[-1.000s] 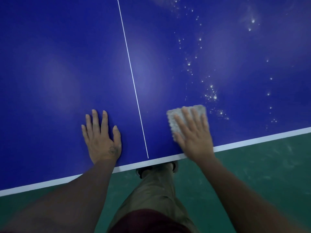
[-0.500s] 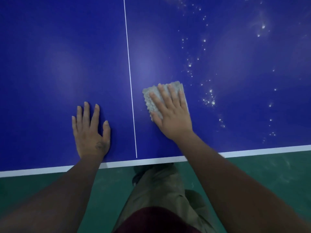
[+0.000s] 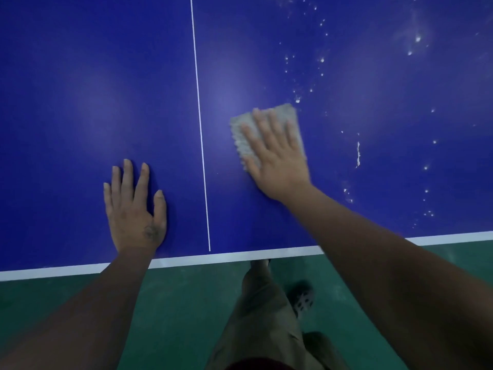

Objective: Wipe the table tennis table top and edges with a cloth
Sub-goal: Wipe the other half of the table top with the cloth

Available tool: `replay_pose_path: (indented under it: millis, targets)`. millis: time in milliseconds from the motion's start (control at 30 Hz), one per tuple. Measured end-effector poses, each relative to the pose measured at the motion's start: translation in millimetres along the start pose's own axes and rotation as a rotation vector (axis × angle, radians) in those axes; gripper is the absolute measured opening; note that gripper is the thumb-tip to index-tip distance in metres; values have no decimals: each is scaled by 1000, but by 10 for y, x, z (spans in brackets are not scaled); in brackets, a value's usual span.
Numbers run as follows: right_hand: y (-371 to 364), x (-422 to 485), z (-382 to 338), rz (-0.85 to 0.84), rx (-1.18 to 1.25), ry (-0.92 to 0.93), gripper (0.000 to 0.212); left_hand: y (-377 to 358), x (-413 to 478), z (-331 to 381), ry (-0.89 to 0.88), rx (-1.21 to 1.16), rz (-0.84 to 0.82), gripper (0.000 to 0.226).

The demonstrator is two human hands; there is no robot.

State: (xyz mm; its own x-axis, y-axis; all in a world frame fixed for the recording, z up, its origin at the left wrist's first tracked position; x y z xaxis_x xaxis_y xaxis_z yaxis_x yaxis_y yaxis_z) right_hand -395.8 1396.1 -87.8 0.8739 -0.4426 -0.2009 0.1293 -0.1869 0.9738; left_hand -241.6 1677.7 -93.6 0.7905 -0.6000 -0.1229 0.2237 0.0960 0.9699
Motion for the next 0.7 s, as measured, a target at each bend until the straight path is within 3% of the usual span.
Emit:
replay_pose_path:
  millis: [100,200,367,500,567,700]
  targets:
    - [55,370,-225,14,54,42,65,-3,4,-8,0,-11,9,63]
    - [64,615,70,64,67,0,66,-18,-12,-11,-3,-8,10,64]
    - [147,374,987,51,134,-335,70,7,-25,13,-7,7,20,63]
    - [133,171,731,43,159,-484,69,17,-39,49,4,21,38,62]
    - [74,184,294,19,155,-427,70,14,-35,66,11,31,26,62]
    - [-16,54,-667,-16,156,-114,67,6,-47,64,10,62,13,62]
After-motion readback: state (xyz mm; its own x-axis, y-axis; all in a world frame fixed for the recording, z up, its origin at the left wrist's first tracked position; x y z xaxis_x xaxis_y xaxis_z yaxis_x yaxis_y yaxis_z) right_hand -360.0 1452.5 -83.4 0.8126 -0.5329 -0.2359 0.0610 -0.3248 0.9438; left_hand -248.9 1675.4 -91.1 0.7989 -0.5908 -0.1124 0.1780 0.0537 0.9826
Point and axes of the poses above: each hand's wrist, its own x-axis towards the middle knuckle, its own y-axis out of the back of the hand, z = x × y, the point moved 2 cm from there along x, towards the middle knuckle, and after that the axes turned 5 degrees about -z, right-handed, at the moved point
